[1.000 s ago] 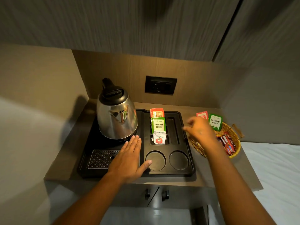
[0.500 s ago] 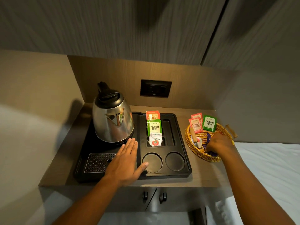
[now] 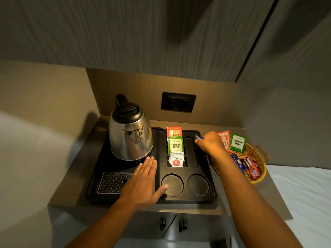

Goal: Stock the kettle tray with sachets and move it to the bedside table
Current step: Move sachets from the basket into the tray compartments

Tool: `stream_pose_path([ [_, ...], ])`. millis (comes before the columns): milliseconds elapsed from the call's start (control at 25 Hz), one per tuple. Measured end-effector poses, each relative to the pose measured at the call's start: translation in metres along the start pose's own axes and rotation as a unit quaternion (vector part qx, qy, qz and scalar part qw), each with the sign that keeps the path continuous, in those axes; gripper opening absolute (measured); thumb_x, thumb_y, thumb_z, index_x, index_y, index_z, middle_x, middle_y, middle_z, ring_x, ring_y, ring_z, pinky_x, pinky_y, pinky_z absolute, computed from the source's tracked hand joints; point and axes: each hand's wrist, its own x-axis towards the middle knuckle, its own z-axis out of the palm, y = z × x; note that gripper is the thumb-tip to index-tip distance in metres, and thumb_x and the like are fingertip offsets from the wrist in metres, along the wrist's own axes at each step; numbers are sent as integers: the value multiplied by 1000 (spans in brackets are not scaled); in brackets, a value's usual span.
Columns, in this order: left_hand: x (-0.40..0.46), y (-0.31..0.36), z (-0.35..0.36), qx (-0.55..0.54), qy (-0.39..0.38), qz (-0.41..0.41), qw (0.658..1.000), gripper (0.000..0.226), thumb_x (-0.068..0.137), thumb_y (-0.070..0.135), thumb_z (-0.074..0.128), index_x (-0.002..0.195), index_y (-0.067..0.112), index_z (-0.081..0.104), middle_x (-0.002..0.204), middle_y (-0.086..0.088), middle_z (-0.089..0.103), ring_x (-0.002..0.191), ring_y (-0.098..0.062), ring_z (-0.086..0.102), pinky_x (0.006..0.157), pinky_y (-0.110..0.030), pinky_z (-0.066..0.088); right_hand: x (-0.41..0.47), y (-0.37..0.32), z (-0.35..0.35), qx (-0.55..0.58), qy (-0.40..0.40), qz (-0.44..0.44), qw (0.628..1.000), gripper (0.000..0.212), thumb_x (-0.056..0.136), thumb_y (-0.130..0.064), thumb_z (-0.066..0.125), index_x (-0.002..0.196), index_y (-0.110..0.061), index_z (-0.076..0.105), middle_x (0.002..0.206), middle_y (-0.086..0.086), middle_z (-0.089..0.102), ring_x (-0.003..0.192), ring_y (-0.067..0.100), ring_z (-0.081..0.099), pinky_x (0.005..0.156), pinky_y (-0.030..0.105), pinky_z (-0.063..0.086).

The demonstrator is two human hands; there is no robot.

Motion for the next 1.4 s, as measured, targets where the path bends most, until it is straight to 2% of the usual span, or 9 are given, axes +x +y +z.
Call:
stream_pose_path([
  [120, 0, 0, 0, -4, 10, 7, 1000, 96, 84, 79, 10, 154, 15, -3, 162, -1, -9, 147, -13, -15, 117, -30, -8, 6, -20, 23, -5, -7, 10, 1000, 36, 80, -32, 74, 106, -8, 67, 106, 12, 68, 94, 32, 66, 71, 34, 51],
  [360, 1, -1, -1, -8, 11, 6, 1000, 95, 85, 78, 13, 154, 15, -4, 162, -1, -10, 147, -13, -16, 118, -31, -8, 14, 46, -33, 7, 99, 30, 995, 24, 84, -28, 67, 76, -6, 65, 68, 11, 66, 64, 27, 64, 65, 35, 53],
  [440, 1, -1, -1, -2, 9, 8, 1000, 97, 83, 79, 8, 154, 14, -6, 162, -1, -11, 147, -13, -17, 120, -33, -6, 15, 87, -58, -49, 130, 63, 988, 16, 82, -21, 68, 78, -6, 64, 71, 12, 64, 62, 27, 61, 63, 32, 49],
  [560, 2, -1, -1, 0, 6, 10, 1000, 99, 81, 80, 5, 154, 14, -6, 162, -1, -12, 147, -14, -17, 121, -33, -5, 11, 128, -59, -122, 97, 97, 983, 28, 72, -15, 79, 91, -7, 60, 90, 12, 60, 80, 30, 62, 73, 39, 55],
  [640, 2, -1, 0, -4, 14, 10, 1000, 98, 83, 80, 7, 154, 14, -4, 162, -2, -9, 147, -14, -15, 119, -32, -7, 7, 140, -52, -142, 56, 98, 983, 32, 72, -15, 81, 92, -8, 57, 83, 9, 57, 80, 27, 60, 72, 39, 54],
  [800, 1, -1, 1, -8, 14, 10, 1000, 94, 87, 77, 16, 155, 15, -3, 162, -1, -8, 147, -13, -14, 117, -30, -8, 7, 146, -50, -137, 80, 104, 982, 27, 75, -26, 79, 86, -10, 59, 78, 8, 59, 76, 26, 60, 70, 37, 53],
  [1000, 1, 0, 0, -15, 17, 6, 1000, 94, 87, 77, 18, 155, 16, -2, 162, -1, -7, 147, -13, -14, 116, -30, -8, 0, 141, -53, -120, 86, 120, 982, 33, 70, -28, 84, 81, -9, 59, 74, 8, 62, 71, 25, 63, 71, 38, 58],
  [1160, 2, -1, 0, -3, 8, 7, 1000, 94, 86, 77, 15, 154, 15, -4, 162, -1, -10, 147, -13, -15, 116, -30, -10, -14, 103, -68, 5, 125, 91, 988, 32, 74, -35, 79, 81, -6, 67, 68, 7, 65, 55, 18, 61, 54, 28, 49],
  [1400, 0, 1, -4, -9, -1, 12, 1000, 95, 86, 76, 16, 155, 13, 1, 160, 0, -10, 148, -13, -13, 117, -29, -9, -11, -8, 18, 58, 22, -6, 998, 24, 70, -25, 81, 82, -6, 72, 76, 8, 72, 69, 24, 71, 63, 33, 58],
])
